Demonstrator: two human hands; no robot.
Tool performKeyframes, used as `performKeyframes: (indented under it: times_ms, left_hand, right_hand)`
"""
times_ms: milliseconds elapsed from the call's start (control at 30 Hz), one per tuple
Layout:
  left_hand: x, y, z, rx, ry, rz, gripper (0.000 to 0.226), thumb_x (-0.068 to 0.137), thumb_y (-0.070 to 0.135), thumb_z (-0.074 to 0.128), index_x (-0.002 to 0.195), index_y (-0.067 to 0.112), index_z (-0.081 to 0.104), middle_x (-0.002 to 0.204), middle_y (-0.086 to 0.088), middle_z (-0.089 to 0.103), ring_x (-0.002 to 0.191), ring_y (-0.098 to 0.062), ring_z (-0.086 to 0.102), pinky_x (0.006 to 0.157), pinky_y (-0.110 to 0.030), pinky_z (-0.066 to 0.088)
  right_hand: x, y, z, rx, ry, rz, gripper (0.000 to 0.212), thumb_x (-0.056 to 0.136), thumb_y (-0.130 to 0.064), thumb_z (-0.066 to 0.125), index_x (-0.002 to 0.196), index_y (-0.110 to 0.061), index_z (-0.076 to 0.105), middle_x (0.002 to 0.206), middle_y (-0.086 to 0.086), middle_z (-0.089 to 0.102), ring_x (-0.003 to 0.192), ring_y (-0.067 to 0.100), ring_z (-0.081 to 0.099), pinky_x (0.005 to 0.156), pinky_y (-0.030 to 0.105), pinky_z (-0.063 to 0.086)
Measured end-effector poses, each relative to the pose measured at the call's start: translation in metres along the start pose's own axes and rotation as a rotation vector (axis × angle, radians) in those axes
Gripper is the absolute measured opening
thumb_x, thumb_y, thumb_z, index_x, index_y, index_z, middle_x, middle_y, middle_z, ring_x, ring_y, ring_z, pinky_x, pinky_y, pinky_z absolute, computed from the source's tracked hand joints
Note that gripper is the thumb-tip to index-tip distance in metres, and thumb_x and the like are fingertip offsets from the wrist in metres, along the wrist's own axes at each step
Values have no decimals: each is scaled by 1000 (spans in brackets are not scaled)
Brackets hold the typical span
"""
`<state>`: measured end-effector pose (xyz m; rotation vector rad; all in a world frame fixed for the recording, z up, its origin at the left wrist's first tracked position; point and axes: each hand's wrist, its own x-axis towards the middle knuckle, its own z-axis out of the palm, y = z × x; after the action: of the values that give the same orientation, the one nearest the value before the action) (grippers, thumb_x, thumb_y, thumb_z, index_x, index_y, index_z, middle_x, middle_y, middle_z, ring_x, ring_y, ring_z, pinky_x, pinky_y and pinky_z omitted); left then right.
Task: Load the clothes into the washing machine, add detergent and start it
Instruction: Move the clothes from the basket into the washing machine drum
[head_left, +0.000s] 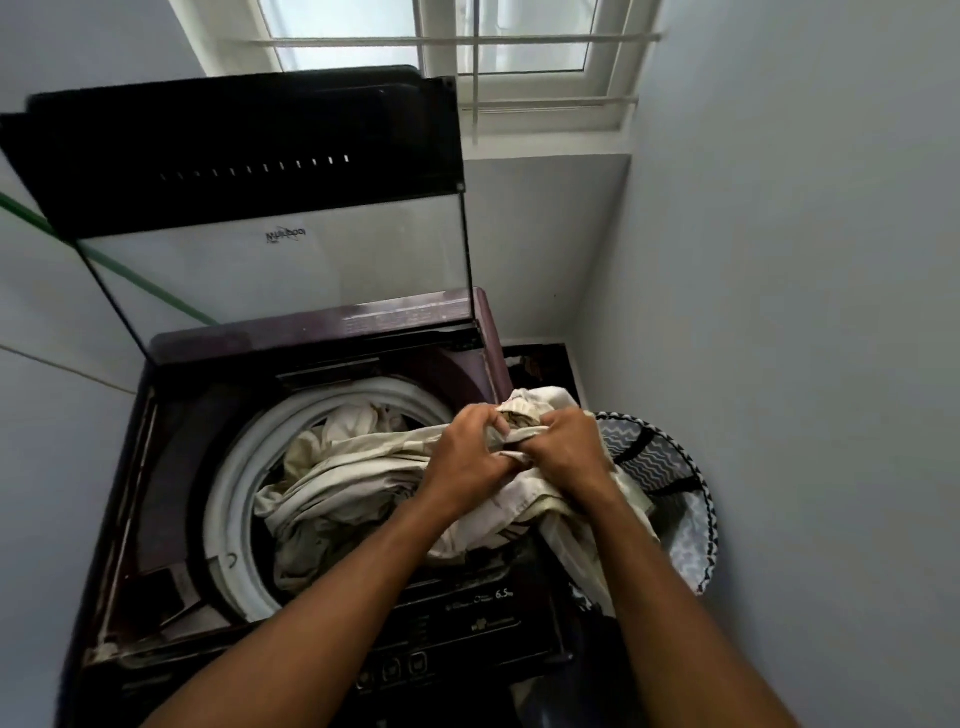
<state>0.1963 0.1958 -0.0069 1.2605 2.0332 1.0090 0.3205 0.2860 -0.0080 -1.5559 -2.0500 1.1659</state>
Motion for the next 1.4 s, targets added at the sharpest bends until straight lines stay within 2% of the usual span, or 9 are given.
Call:
performKeyframes:
  times_ms: [167,433,700,800,867,1000,1100,1267,1400]
  left_hand:
    - [-4,7,-54,-125,91,-37,50,63,35,86,93,27,47,82,8,64,70,-11,58,62,-27,46]
    - [-28,-15,-166,-437,118,96,58,73,18,86,121,31,56,114,9,67,103,-10,67,88,-27,55]
    - [-36,-100,-226,-116,298,38,61,68,9,84,122,29,63,124,5,58,115,-8,59,100,-23,47]
    - [-33,-135,-201,54,148,-73,70,74,8,76,136,28,54,136,-3,48,128,-20,50,109,-26,39]
    - [-36,-158,-180,173,-14,-109,75,79,12,72,147,27,43,147,-7,42,136,-24,43,112,-31,35]
    - [-54,-196,-143,256,-437,-211,84,85,19,69,154,39,25,161,5,27,142,-20,38,110,-25,36]
    - [-52,-197,-129,307,-599,-208,84,85,22,66,154,43,22,162,3,24,141,-25,39,111,-31,39]
    - [-20,-144,-122,618,-394,-122,43,88,40,58,130,33,58,142,-4,48,132,-34,41,108,-46,35]
    - [7,-103,-96,576,-230,59,53,87,50,60,136,32,52,143,-2,42,135,-28,31,110,-44,27]
  right_hand:
    - [-9,-64,6,17,108,-86,38,64,-18,77,40,-18,48,36,-8,43,36,4,41,40,15,29]
    - [-31,-162,63,221,10,-240,12,61,-22,79,60,-13,72,54,-3,65,49,2,48,51,31,50]
    - [-38,-191,172,362,-153,-424,14,75,-16,75,88,-20,80,83,-8,76,81,2,69,78,24,54]
    - [-26,-155,208,189,-241,-301,20,80,-19,69,98,-16,77,88,-3,75,82,3,65,73,19,45]
    - [-21,-124,224,21,-331,-210,35,85,-23,64,117,-12,70,107,11,73,101,19,66,81,23,44]
    - [-22,-57,237,-253,-630,32,77,88,-35,67,152,-13,30,145,18,49,129,33,51,102,35,44]
    - [-25,-46,223,-396,-718,53,68,82,-40,72,140,-14,47,132,12,60,118,31,60,94,35,51]
    - [0,-77,154,-369,-241,-202,37,75,-26,66,111,-21,68,103,6,70,99,26,66,80,30,52]
    - [12,-85,92,-392,107,-266,49,72,-16,70,121,-19,65,120,11,59,114,33,50,95,46,47]
